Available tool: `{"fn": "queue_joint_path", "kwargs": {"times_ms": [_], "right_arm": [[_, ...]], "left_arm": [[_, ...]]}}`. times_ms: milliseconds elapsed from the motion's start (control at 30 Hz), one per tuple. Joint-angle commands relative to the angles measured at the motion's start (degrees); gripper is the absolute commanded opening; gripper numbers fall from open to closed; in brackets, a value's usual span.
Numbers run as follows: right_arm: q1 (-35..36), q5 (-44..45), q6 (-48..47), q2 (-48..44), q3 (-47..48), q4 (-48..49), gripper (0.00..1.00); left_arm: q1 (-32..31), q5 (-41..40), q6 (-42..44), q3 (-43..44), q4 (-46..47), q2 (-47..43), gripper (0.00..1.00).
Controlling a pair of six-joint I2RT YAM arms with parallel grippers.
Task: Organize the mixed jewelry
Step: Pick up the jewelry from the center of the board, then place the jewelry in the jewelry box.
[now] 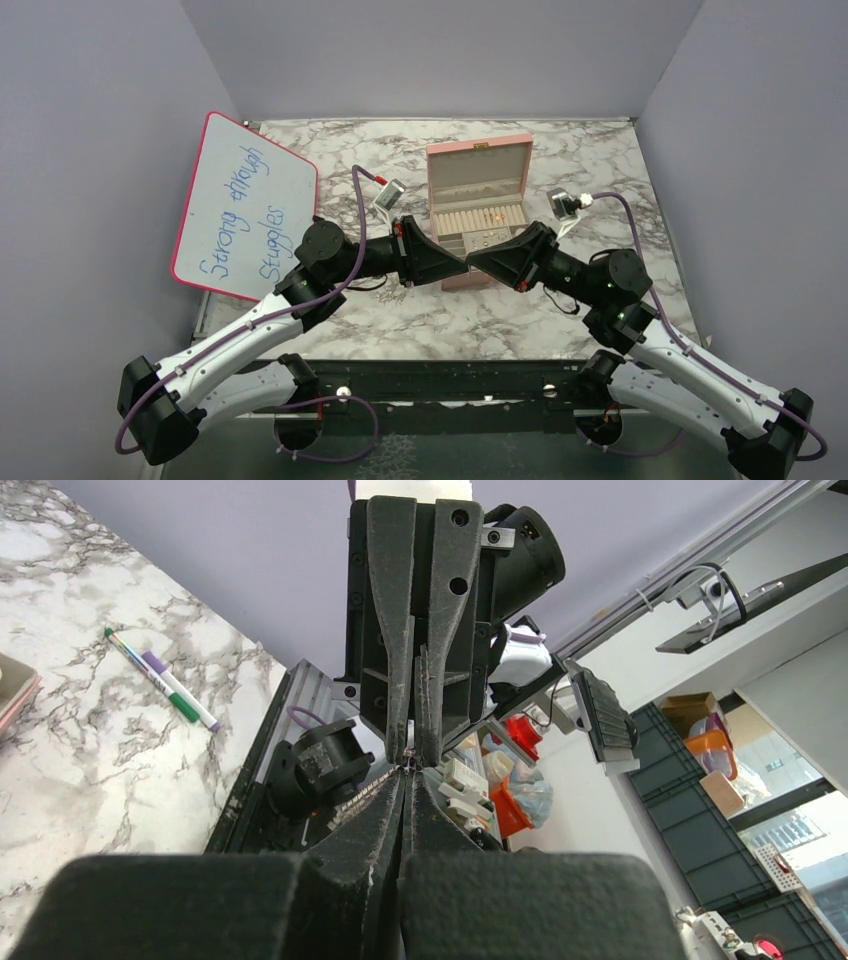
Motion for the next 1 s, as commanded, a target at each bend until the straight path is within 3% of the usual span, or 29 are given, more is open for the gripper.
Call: {"fn": "queue_joint_path", "kwargs": {"times_ms": [0,100,233,367,700,967], "right_arm": [[-0.1,1.7,-1.0,-1.4,1.6,-0.6,0.01],[0.0,3.2,-1.8,-2.1,1.5,-2.1,0.01],[-0.1,6.5,-4.1,-3.4,1.6,-5.7,0.01],[-0.1,11.2,-6.5,-5.0,0.9,-9.7,0.01],[-0.1,27.0,-16.0,-3.7,-2.8,-20.4,0.01],[0.0,37.5,-21.4,4.7,-7.1,-15.9,0.01]], "left_arm": [[-0.2,0.9,0.3,1.2,0.4,-1.0,0.0],[-0.1,0.1,0.6,0.6,0.3,-1.6,0.03],[-0.2,-2.9,2.1,-0.3,-2.1,-3.2,0.44],[-0.1,-7.6,6.0,0.3,-8.9,-5.2,0.64],[-0.2,-31.0,16.8,0.7,-28.2,-8.6,0.74],[-0.1,-39.2,20.2,-1.3,-26.2,-4.3,0.78]]}}
